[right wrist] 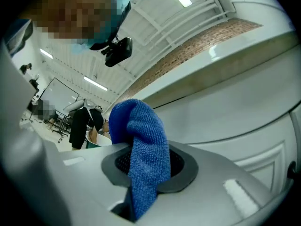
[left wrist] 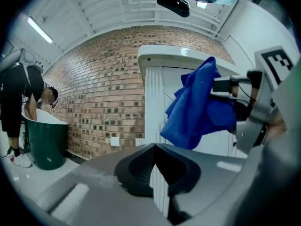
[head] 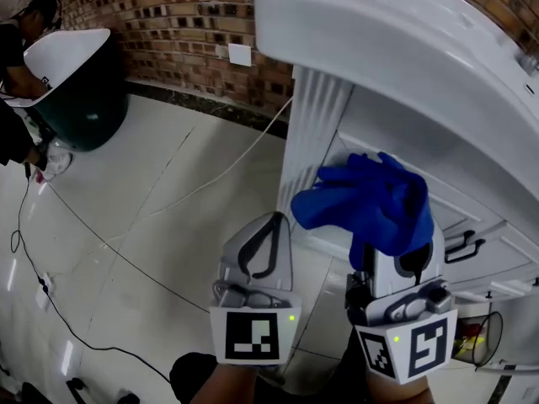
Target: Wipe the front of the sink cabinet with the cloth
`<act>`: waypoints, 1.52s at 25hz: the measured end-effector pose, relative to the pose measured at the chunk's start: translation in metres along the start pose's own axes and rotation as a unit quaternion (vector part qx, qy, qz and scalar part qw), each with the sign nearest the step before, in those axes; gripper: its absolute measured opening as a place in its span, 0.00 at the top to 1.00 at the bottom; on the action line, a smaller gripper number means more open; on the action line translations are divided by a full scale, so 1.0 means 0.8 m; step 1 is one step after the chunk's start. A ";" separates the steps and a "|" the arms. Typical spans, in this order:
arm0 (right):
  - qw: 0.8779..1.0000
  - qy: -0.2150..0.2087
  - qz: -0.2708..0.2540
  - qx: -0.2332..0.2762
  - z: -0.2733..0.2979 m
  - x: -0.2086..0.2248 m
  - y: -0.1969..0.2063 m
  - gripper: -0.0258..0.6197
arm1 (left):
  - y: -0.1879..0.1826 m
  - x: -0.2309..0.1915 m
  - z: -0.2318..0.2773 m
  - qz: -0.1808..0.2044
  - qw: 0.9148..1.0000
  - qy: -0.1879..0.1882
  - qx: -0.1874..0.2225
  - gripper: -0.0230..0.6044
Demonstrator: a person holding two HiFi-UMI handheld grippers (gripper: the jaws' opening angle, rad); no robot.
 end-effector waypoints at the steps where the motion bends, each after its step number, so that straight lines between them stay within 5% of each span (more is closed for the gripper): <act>1: 1.000 0.005 -0.002 0.003 0.006 0.003 -0.003 0.84 | 0.000 0.001 0.001 -0.002 1.000 0.000 0.001 0.95; 20: 0.991 0.051 -0.019 -0.124 -0.021 0.009 0.136 0.84 | 0.029 0.000 0.005 -0.043 0.998 0.007 -0.033 0.95; 30: 0.973 0.055 -0.044 -0.219 -0.054 -0.008 0.254 0.84 | 0.043 0.002 0.005 -0.053 0.997 0.015 -0.054 0.95; 38: 0.947 0.061 -0.060 -0.309 -0.079 -0.010 0.342 0.84 | 0.075 0.007 0.012 -0.044 0.992 0.033 -0.117 0.95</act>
Point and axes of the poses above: the fingertips, and each gripper's own axes: z forward along the fingers, x to its right, y out of its underside, the point moved 7 cm from there along -z, backward along the fingers, and after that the axes turned 6 degrees about y, right-handed, at the moved point
